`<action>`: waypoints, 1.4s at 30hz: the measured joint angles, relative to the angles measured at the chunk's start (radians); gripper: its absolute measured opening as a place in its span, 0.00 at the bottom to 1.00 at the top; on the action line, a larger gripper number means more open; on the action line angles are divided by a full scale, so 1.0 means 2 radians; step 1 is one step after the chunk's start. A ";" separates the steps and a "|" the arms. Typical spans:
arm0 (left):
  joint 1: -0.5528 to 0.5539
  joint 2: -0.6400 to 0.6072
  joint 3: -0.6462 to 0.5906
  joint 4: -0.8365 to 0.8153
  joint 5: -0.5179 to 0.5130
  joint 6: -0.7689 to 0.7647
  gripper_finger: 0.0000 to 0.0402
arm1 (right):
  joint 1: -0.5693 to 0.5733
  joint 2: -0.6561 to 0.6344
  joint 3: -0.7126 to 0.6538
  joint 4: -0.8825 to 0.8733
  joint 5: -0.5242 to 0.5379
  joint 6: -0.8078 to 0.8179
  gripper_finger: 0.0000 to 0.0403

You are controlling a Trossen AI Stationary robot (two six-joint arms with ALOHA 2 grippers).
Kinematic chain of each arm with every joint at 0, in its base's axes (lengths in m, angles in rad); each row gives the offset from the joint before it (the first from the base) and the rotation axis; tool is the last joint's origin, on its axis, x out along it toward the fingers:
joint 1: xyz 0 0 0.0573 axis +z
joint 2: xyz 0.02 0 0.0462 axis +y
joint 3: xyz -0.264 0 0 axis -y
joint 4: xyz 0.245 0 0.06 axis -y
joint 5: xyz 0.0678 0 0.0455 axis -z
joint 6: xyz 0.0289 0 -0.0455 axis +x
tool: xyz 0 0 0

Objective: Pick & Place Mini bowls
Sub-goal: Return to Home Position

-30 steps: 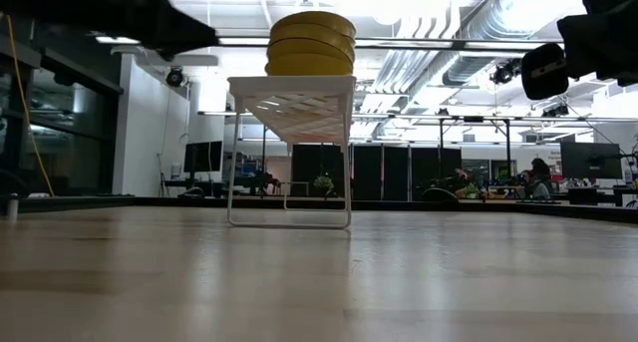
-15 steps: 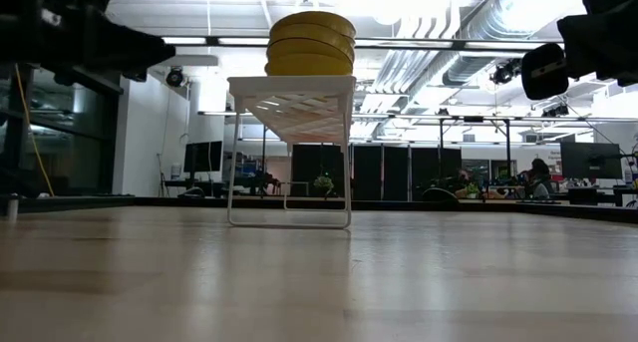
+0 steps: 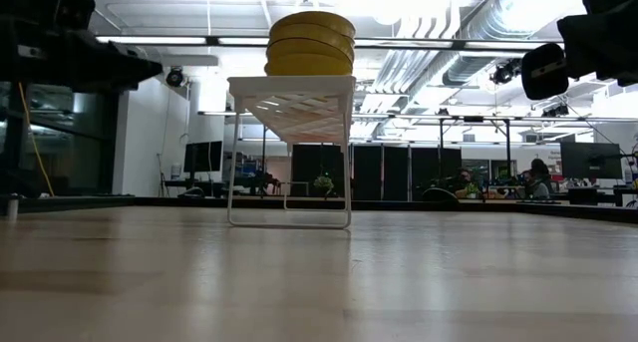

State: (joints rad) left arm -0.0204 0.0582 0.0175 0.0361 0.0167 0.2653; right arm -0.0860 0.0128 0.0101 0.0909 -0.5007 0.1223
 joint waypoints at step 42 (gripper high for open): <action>0.000 -0.018 -0.002 -0.018 -0.003 0.000 0.31 | 0.000 0.000 0.000 0.000 0.000 0.000 0.00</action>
State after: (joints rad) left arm -0.0200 0.0216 0.0135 0.0010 0.0105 0.2646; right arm -0.0862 0.0128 0.0101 0.0910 -0.5007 0.1226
